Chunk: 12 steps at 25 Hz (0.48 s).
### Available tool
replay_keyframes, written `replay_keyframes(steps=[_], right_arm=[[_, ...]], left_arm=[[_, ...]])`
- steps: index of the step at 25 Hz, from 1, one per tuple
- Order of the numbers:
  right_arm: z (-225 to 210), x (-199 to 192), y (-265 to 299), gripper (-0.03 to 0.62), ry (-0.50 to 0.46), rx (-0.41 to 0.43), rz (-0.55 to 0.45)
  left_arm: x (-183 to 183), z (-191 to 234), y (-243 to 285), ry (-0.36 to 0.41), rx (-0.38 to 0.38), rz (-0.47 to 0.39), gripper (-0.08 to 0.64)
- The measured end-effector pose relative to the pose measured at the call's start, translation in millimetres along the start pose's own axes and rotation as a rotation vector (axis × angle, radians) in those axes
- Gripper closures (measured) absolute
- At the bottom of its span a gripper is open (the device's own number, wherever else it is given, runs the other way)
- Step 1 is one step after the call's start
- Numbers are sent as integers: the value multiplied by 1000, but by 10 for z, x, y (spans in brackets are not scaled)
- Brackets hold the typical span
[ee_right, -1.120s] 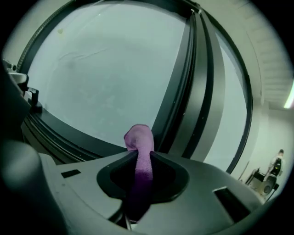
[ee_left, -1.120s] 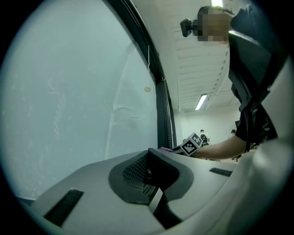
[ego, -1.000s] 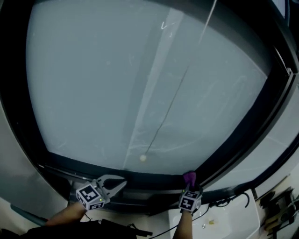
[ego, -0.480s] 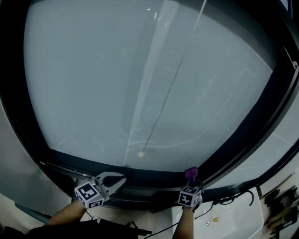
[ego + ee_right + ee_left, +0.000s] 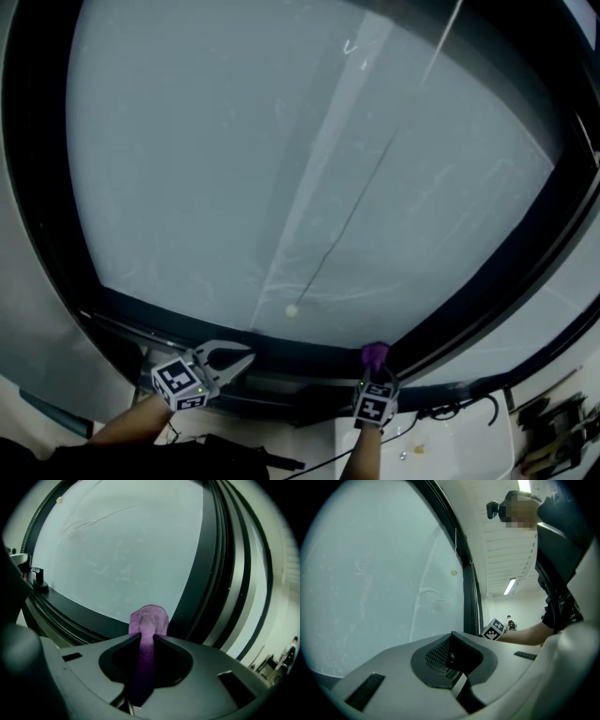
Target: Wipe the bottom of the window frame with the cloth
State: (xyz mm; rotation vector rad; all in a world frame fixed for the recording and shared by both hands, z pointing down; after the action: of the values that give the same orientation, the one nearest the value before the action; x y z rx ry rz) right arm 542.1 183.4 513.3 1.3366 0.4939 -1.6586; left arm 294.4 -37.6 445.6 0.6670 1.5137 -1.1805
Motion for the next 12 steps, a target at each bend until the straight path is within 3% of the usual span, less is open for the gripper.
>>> replay_keyframes(steps=[12], right_arm=[[500,106,-172,517,11,95,-28]], left_arm=[[0,-15,-28,-38,-32,-23,558]])
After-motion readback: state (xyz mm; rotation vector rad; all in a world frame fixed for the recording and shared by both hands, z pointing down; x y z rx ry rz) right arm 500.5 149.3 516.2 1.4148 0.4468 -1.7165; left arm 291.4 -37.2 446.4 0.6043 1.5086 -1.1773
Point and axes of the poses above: the fingertips, and each gripper's own axes: y forward along the fingers, z to its left, x out of its top, the point moved 1 cm from there along -y, backward along the fingers, and after that the axes turned 12 degrees about -z, right-handed, at the moved point
